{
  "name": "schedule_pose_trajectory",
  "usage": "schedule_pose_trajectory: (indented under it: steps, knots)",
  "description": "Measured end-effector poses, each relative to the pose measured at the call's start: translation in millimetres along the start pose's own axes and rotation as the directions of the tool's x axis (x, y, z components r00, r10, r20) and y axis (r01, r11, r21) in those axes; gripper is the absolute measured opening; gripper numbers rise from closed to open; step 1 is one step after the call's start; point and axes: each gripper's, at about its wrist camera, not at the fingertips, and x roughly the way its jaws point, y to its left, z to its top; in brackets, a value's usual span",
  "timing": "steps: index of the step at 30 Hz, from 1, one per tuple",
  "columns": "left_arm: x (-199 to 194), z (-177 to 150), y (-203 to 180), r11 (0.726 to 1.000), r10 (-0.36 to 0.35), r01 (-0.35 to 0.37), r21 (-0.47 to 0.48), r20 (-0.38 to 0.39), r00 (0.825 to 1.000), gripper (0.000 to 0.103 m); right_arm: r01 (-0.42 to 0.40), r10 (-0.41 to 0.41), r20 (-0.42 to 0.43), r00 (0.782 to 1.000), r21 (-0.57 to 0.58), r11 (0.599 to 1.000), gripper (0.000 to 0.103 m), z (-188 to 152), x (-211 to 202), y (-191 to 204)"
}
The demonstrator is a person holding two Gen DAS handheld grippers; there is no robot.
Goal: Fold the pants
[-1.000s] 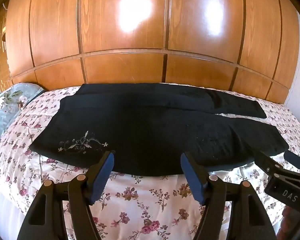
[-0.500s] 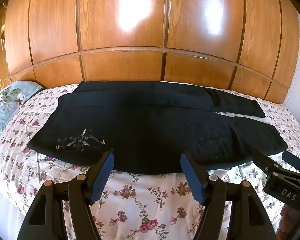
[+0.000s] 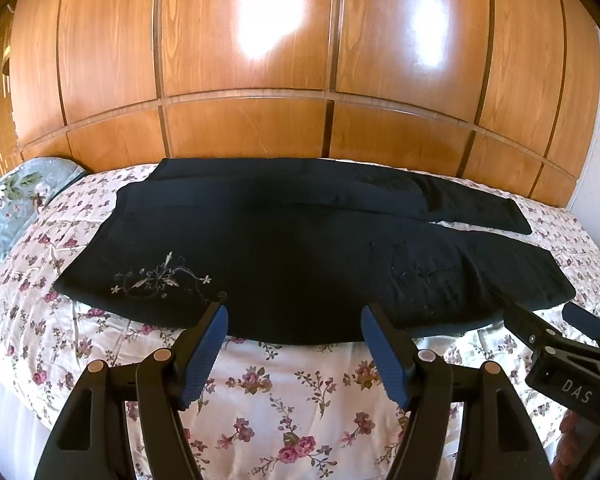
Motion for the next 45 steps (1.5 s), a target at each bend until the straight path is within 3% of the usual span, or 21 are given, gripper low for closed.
schedule_pose_trajectory:
  steps: [35, 39, 45]
  knots:
    - [22.8, -9.2, 15.0, 0.997, -0.025, 0.018, -0.074, -0.094, 0.995, 0.070, 0.013, -0.014, -0.025, 1.000, -0.011, 1.000, 0.103, -4.4, 10.0, 1.7]
    - [33.0, -12.1, 25.8, 0.988, -0.089, 0.071, -0.135, -0.135, 0.987, 0.070, 0.009, -0.009, -0.018, 1.000, 0.004, 1.000, 0.103, -5.9, 12.2, -1.9]
    - [53.3, -24.4, 52.7, 0.944, -0.173, 0.112, -0.309, -0.178, 0.969, 0.070, -0.010, 0.010, -0.005, 1.000, -0.017, 1.000, 0.103, -8.8, 20.7, -3.5]
